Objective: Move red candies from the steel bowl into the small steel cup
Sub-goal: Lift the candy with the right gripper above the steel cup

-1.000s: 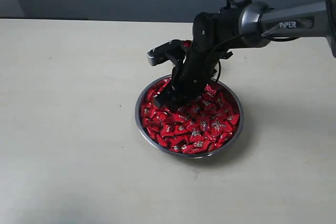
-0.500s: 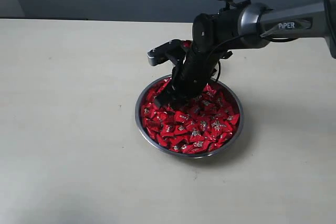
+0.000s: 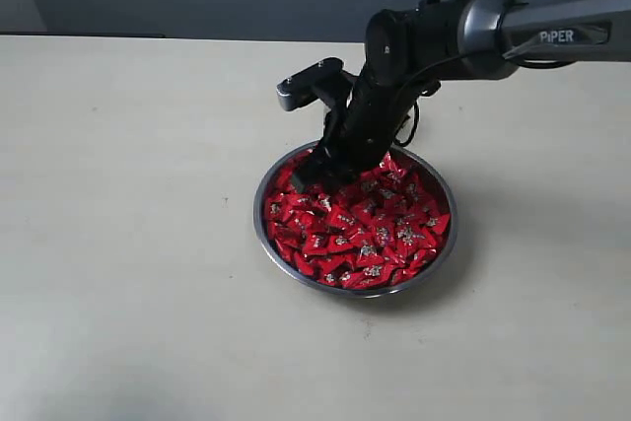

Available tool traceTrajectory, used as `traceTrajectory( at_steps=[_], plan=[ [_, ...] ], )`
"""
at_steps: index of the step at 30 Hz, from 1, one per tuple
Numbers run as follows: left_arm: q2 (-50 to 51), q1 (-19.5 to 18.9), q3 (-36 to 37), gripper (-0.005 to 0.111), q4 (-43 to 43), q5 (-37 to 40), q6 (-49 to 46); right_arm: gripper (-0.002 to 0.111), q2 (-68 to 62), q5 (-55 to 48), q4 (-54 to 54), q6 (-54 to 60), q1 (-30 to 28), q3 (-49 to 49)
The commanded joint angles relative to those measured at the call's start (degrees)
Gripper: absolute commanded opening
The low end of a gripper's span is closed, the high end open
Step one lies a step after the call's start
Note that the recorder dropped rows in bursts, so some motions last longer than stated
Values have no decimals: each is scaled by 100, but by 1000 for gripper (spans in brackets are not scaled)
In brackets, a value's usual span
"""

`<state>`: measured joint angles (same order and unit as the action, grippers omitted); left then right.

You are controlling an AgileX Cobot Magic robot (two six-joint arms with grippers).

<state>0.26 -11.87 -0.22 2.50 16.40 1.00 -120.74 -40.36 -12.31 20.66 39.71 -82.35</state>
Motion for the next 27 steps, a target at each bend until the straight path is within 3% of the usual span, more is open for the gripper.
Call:
traceTrajectory(
  at_steps=[1,11,19,27],
  plan=[
    [-26,-5,22,0,7,-10,15,-1,268,85,177,-37,-6,-43],
    [-26,-5,22,0,7,-10,15,-1,527,-109,2258,-1850,-98,-1426],
    [-26,-5,22,0,7,-10,15,-1,-34,-345,1397,-1809,-786,-2672],
    [-26,-5,22,0,7,-10,15,-1,-884,-1057,998,-1461,-832,-3528]
  ],
)
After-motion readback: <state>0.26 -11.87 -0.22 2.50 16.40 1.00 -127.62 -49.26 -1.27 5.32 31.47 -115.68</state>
